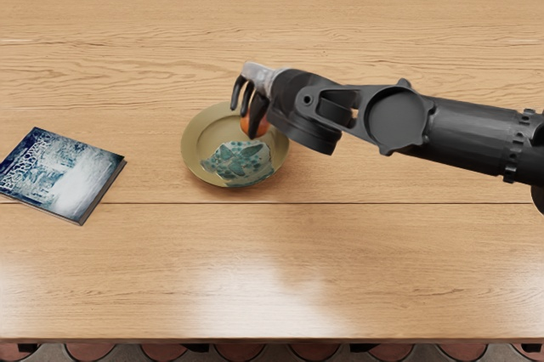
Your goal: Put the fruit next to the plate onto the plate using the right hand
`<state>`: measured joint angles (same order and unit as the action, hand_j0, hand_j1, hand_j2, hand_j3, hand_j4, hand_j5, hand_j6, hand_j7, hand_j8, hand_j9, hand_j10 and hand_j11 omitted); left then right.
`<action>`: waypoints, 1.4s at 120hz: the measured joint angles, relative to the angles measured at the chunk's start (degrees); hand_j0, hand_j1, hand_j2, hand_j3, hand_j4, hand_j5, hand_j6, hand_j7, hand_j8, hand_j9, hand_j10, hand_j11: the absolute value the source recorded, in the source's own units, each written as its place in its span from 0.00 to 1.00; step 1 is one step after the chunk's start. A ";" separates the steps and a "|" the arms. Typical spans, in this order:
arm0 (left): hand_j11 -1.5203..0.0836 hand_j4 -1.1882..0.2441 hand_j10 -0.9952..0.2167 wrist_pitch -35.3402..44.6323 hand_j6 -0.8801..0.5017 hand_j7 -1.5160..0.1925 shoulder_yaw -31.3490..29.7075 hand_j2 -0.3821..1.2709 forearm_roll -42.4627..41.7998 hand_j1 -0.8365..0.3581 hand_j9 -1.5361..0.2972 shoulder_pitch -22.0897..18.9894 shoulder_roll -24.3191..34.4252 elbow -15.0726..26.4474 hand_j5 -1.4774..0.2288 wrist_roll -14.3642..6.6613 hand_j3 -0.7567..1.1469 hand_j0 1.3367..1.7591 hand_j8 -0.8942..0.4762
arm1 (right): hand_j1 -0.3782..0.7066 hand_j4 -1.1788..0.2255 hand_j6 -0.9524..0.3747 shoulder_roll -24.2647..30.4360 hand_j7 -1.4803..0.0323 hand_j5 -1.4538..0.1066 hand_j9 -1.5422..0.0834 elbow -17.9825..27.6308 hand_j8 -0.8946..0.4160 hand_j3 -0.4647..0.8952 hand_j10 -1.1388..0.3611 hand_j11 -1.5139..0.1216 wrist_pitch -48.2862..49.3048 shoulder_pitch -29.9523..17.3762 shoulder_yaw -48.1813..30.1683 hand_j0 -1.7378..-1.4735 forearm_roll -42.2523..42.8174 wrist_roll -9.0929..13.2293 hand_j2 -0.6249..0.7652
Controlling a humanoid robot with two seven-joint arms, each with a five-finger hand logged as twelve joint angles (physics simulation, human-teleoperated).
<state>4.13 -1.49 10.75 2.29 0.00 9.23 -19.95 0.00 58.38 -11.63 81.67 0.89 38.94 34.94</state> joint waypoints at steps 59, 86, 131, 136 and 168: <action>0.93 0.82 0.81 0.00 0.62 0.87 0.00 0.23 0.01 0.97 0.82 0.00 0.00 0.00 0.85 0.00 0.40 0.76 0.64 | 0.33 0.62 0.49 0.00 0.72 0.67 0.70 3.94 0.49 0.34 0.58 0.68 0.02 0.68 -1.98 0.30 -4.92 0.06 0.46; 0.93 0.82 0.81 0.00 0.62 0.87 0.00 0.23 0.00 0.97 0.82 0.00 0.00 0.00 0.85 0.00 0.40 0.76 0.64 | 0.13 0.77 0.64 2.06 0.89 0.85 0.87 11.81 0.62 0.34 0.70 0.84 23.09 -7.08 -17.00 0.30 -16.45 0.06 0.45; 0.93 0.82 0.81 0.00 0.62 0.87 0.00 0.23 0.00 0.97 0.82 0.00 0.00 0.00 0.85 0.00 0.40 0.76 0.64 | 0.04 0.83 0.71 22.42 0.96 0.92 0.94 6.41 0.67 0.34 0.75 0.91 45.96 -24.44 -28.82 0.30 -47.17 0.06 0.45; 0.93 0.82 0.81 0.00 0.62 0.87 0.00 0.23 0.00 0.97 0.82 0.00 0.00 0.00 0.85 0.00 0.40 0.76 0.64 | 0.04 0.83 0.71 25.44 0.97 0.92 0.94 5.84 0.67 0.34 0.75 0.92 46.19 -25.46 -27.92 0.30 -49.41 0.06 0.45; 0.93 0.82 0.81 0.00 0.62 0.87 0.02 0.23 0.05 0.97 0.82 0.17 0.00 0.00 0.85 0.00 0.40 0.76 0.64 | 0.03 0.84 0.72 41.05 0.98 0.93 0.95 4.89 0.68 0.34 0.76 0.92 46.61 -28.15 -24.81 0.30 -54.86 0.06 0.45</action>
<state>4.13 -1.47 10.79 2.46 0.00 9.23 -19.95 41.06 63.28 34.99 53.52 -23.93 -15.92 35.00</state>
